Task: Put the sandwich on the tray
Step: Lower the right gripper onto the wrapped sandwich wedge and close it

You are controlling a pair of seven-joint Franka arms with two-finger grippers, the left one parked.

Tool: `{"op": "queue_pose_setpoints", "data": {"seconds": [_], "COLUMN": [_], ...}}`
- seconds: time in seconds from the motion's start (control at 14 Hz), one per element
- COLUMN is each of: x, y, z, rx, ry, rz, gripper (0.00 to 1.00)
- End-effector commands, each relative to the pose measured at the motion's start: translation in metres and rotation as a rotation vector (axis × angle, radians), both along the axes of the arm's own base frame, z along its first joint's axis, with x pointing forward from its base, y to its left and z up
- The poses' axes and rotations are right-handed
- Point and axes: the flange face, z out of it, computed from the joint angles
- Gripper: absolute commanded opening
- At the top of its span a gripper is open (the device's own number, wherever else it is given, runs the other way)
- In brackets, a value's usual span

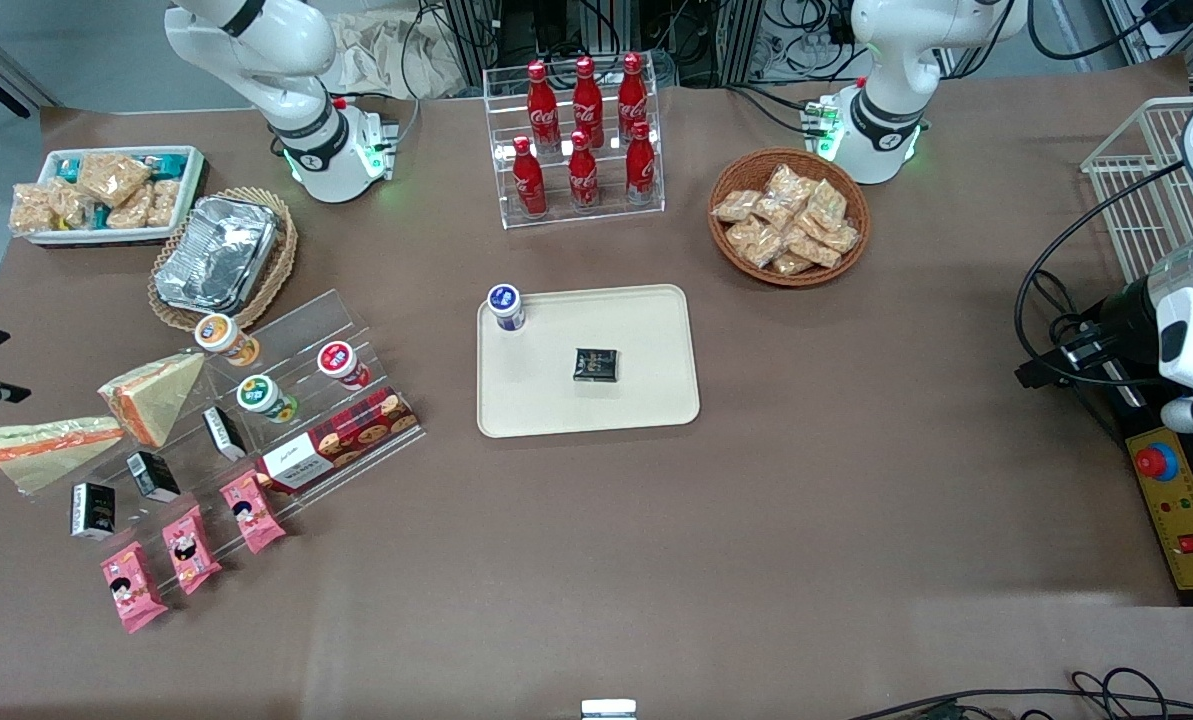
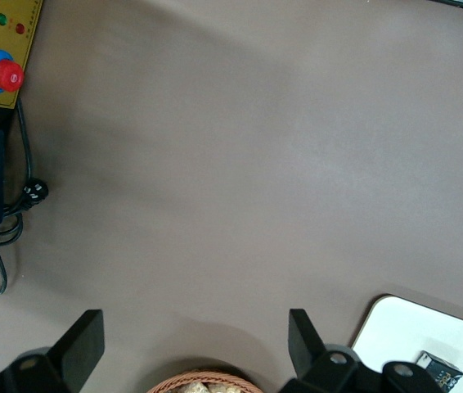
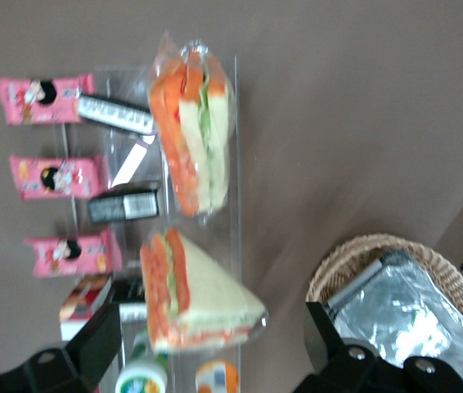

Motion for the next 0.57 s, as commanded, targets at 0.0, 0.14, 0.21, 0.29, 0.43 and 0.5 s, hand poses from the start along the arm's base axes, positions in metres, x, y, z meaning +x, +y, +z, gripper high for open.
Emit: {"op": "queue_pose_setpoints", "data": {"seconds": [0.0,0.14,0.21,0.29,0.43,0.5], "x": [0.025,0.036,0.04,0.043,0.044,0.043], "y": [-0.009,-0.012,-0.015,-0.017,-0.018,-0.018], "z": [-0.03,-0.053,-0.066,-0.073,-0.086,-0.094], "rx": [-0.068,-0.089,-0.117,-0.144,-0.15,-0.147], "ry": [-0.027,-0.033,-0.026,-0.022,-0.005,0.01], "rz": [-0.058,-0.093,-0.081,-0.067,-0.059,-0.06], "gripper": [0.99,0.99,0.99,0.99,0.99,0.99]}}
